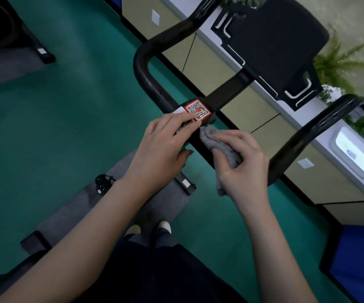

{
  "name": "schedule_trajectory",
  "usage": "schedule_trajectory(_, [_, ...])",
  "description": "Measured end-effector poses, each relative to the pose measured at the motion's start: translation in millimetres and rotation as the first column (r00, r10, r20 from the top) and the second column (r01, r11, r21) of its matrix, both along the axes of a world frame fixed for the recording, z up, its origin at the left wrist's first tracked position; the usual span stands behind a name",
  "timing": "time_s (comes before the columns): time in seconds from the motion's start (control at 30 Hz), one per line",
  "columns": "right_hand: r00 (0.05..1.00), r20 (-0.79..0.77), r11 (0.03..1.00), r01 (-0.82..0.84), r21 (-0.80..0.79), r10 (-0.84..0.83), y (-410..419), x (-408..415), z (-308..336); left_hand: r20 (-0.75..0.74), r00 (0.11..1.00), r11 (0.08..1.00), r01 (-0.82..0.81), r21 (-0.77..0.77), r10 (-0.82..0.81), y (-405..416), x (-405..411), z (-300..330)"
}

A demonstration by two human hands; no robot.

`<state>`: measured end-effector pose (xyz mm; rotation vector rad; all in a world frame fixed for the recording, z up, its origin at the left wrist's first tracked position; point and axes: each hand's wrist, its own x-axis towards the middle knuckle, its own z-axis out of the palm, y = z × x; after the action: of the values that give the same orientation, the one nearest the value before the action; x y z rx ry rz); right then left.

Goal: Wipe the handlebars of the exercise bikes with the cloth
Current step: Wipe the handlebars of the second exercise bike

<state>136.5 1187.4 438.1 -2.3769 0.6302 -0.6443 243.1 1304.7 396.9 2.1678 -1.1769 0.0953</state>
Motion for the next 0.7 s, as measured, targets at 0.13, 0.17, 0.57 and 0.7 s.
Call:
schedule_trajectory(0.13, [0.999, 0.026, 0.979, 0.038, -0.2, -0.034, 21.8, 6.8, -25.1, 0.001, 1.0, 0.999, -0.013, -0.043, 0.013, 0.2, 3.6, 1.8])
schedule_trajectory(0.17, [0.998, 0.036, 0.969, 0.066, -0.239, -0.059, 25.6, 5.3, -30.0, 0.007, 1.0, 0.999, -0.012, -0.045, 0.012, 0.2, 4.5, 2.0])
schedule_trajectory(0.57, [0.913, 0.217, 0.87, 0.398, -0.29, -0.345, 28.1, -54.2, -46.1, 0.021, 1.0, 0.999, 0.011, -0.044, -0.01, 1.5, 6.3, -4.5])
schedule_trajectory(0.7, [0.856, 0.236, 0.835, 0.507, -0.213, -0.459, 19.8, -62.5, -35.9, 0.047, 0.999, 0.999, 0.019, -0.035, -0.017, 0.9, 5.7, -5.1])
